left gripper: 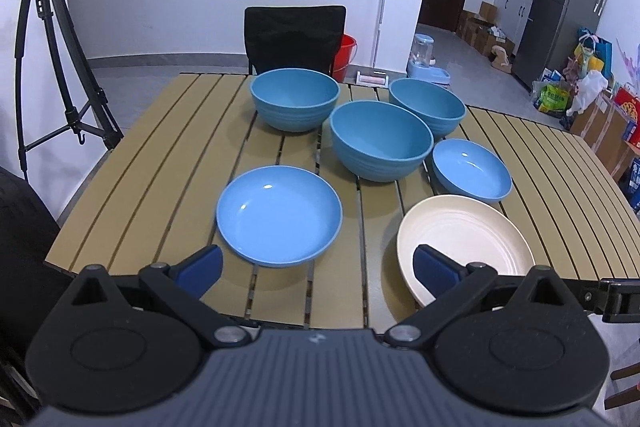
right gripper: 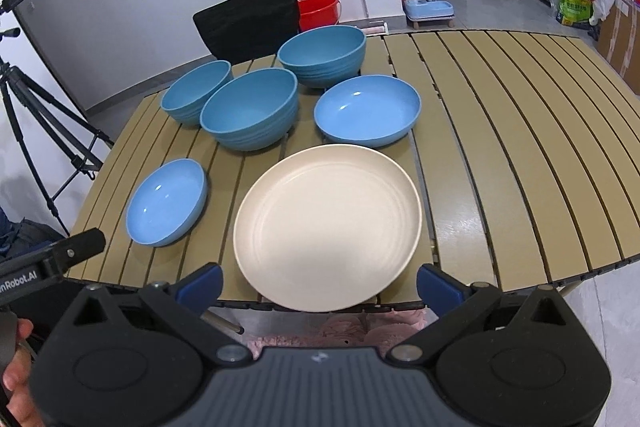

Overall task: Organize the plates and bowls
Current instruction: 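Move both grippers toward the light-blue shallow plate beside the bowls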

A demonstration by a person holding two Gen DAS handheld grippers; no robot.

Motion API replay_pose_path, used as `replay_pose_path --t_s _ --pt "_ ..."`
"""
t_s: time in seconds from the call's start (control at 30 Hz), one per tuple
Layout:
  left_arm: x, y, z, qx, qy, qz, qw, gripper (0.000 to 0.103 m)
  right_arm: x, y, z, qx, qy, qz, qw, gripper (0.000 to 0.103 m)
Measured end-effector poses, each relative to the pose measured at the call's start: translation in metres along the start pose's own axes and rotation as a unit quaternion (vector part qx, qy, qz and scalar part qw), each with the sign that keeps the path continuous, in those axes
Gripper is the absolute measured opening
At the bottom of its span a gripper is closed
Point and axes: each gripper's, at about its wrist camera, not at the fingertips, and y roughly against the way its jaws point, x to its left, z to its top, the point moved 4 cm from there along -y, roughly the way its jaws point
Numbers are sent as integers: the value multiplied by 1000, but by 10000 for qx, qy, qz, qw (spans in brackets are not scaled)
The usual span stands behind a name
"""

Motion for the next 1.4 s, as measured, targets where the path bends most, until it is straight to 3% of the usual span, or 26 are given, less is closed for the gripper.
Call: replay_pose_path --t_s 0.8,1.4 --pt "61 -27 15 176 252 201 9993 103 71 -33 15 63 731 -78 9973 103" --pt "103 -92 28 530 515 466 9962 103 114 -100 42 319 974 147 9946 98"
